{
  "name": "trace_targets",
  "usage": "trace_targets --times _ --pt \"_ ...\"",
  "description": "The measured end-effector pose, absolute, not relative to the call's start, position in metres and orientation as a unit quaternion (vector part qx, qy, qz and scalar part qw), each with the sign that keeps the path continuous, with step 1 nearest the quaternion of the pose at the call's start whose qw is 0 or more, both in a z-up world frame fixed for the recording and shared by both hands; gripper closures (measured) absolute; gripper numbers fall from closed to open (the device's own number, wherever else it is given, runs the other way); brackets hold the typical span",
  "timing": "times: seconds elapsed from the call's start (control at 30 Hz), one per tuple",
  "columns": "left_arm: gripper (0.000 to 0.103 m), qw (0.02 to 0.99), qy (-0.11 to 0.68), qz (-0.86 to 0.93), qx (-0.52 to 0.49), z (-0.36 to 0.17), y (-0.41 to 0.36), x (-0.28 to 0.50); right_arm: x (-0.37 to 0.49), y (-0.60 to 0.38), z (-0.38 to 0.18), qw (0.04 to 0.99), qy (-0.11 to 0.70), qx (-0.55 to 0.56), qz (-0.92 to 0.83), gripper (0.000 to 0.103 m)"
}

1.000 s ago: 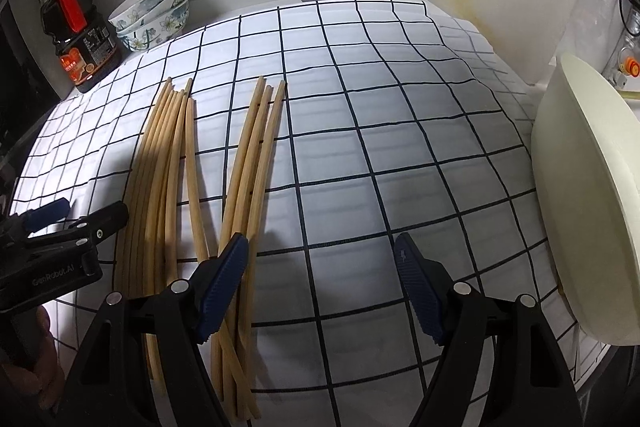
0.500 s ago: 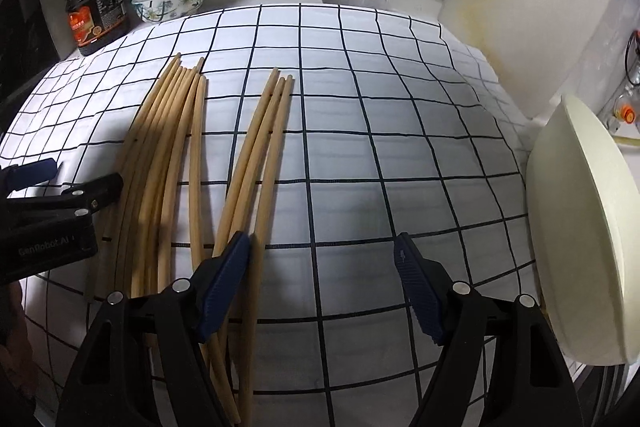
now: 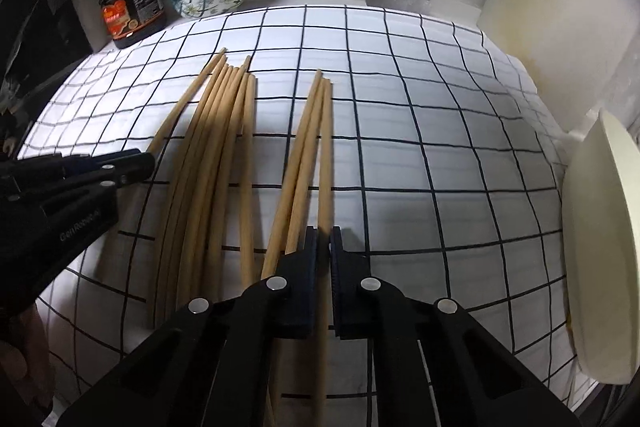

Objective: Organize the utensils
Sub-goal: 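Carry the chopstick in the right tool over the white basin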

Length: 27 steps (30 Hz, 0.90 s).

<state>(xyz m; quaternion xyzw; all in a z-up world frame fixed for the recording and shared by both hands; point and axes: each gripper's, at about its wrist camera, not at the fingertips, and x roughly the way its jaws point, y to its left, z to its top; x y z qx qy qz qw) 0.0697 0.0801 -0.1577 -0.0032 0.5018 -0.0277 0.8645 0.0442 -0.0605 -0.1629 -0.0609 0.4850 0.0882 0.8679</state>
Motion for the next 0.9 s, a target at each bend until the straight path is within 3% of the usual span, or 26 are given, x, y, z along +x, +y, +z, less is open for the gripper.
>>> trace_targets --times 0.5,0.9 --pt "0.096 0.872 0.487 -0.039 -0.022 -0.110 0.090 0.059 0.040 -0.096 -0.119 0.881 0.466 0.016 0.077 0.097" --pt "0.096 0.886 0.433 -0.163 -0.006 -0.028 -0.025 0.040 0.001 -0.189 -0.042 0.910 0.409 0.061 0.031 0.097"
